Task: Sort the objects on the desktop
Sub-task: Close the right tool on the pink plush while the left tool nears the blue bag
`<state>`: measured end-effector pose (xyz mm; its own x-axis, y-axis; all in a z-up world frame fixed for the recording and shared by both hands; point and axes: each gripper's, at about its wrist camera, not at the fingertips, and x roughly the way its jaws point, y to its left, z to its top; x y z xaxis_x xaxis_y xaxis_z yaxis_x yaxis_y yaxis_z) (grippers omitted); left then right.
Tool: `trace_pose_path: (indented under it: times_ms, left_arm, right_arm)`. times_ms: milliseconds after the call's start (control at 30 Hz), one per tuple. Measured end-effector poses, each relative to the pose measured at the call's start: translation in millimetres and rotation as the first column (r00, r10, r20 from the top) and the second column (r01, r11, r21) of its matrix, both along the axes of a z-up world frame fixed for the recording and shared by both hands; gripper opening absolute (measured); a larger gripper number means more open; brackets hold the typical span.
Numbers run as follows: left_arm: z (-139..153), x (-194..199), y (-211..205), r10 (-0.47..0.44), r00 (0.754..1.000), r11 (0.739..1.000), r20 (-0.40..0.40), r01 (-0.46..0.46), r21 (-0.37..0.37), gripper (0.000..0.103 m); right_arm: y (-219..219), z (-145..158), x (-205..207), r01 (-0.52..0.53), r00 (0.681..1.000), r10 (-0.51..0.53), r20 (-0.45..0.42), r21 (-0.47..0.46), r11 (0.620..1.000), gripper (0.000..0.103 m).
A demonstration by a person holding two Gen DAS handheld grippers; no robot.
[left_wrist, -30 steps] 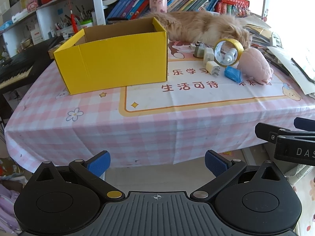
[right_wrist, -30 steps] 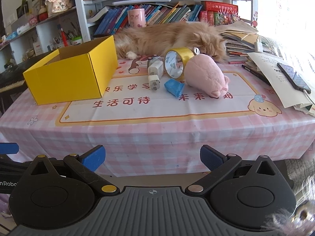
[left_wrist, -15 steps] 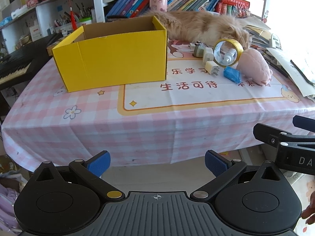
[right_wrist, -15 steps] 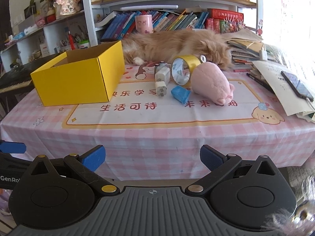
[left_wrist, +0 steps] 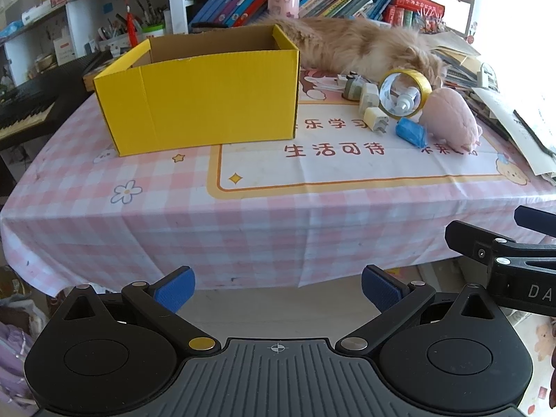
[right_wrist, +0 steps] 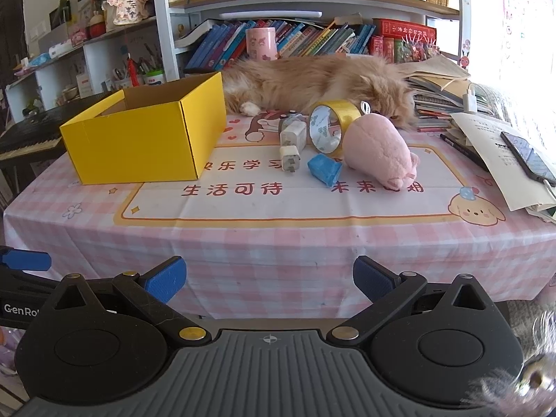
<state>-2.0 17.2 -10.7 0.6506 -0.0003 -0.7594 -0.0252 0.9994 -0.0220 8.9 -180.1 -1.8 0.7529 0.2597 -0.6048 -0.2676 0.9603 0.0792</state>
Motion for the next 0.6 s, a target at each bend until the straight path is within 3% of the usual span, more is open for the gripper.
trace_pose_path:
  times_ms: [600]
  left_arm:
    - [2, 18, -3, -0.007, 1.0, 0.999, -0.008, 0.007, -0.043, 0.102]
  right_arm:
    - [-1, 9, 10, -0.053, 0.998, 0.053, 0.031, 0.015, 0.998, 0.1]
